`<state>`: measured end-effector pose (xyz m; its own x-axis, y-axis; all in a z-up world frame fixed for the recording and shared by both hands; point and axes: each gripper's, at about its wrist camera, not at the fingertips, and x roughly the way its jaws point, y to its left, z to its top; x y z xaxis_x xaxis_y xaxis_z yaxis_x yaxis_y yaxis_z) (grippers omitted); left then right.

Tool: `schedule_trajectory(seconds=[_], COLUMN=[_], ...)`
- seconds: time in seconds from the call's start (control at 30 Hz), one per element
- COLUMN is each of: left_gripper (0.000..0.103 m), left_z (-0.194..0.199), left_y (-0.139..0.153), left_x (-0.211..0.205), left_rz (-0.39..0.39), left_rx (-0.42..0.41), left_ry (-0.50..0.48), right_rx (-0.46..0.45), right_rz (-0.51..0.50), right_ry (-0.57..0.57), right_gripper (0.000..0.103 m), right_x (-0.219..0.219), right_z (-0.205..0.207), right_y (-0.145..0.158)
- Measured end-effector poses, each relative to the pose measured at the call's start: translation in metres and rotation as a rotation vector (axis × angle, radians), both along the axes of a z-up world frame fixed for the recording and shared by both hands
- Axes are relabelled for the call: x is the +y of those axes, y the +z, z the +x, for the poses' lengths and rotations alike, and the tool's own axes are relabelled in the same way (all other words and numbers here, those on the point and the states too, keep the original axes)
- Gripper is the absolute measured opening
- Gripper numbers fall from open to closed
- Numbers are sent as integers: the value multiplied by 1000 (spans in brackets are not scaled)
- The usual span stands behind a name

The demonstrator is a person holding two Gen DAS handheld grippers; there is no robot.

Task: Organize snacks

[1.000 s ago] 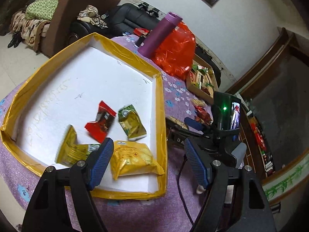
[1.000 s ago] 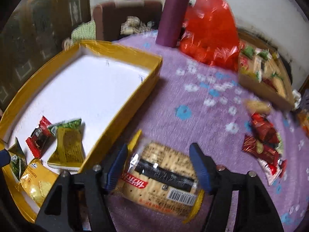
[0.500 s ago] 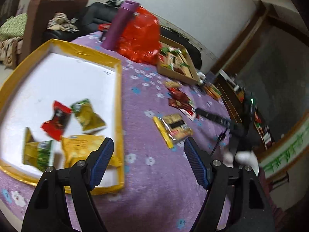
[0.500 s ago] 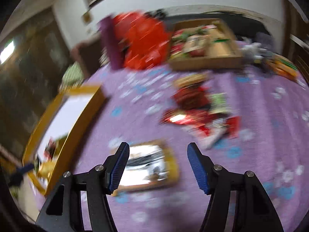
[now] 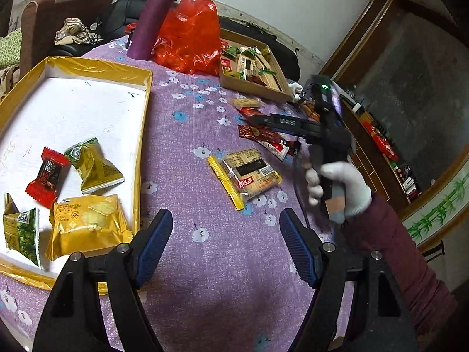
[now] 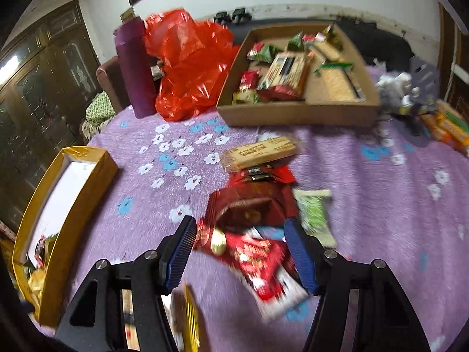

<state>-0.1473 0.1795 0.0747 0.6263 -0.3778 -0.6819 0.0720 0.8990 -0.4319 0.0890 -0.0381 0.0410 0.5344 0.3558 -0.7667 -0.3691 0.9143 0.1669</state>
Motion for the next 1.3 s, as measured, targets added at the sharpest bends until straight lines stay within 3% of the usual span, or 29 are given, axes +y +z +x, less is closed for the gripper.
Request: schedule_trajectory(seconds=[0.07,0.13,0.23,0.27,0.57,0.67,0.7,0.8,0.97,1.1,1.3], left_gripper=[75,75,75,75,75,75,75,75,75,75,77], left_z=[1,3,8,10,16,25,28,45,82,109,130], left_y=[-1,-1,-6,-7,-1,0,0,-5,-18,-23,-38], left_x=[0,0,-2,-4,-22,-28,-31,-47,-76,-99,-115], left_rz=[0,-3,-14,-15,62,125,145,183,243,311,460], left_rx=[4,4,14,19,9,12,15,41,100,85,51], left_ry=[0,1,-10,-19,-58,-61,-71,-130,-247,-338,-379], right_rx=[96,118,247,253,61,2,-5,0,1,14,30], right_rz=[7,34,169,178,-102,-185,-187,-169,-38,19,73], right_ry=[13,18,82,83,51,15,14,8,-27,-30,-31], right_gripper=[61,62,60,59,57,39,32,28,28,29,30], right_x=[3,-1,-13,-18,-16,-11,-11,-18,-42,-48,-55], right_z=[9,3,-13,-21,-77,-90,-93,-98,-98,-94,-92], right_y=[-14,-15,-16,-15,-14,-17,-16,-15,-18,-18,-19])
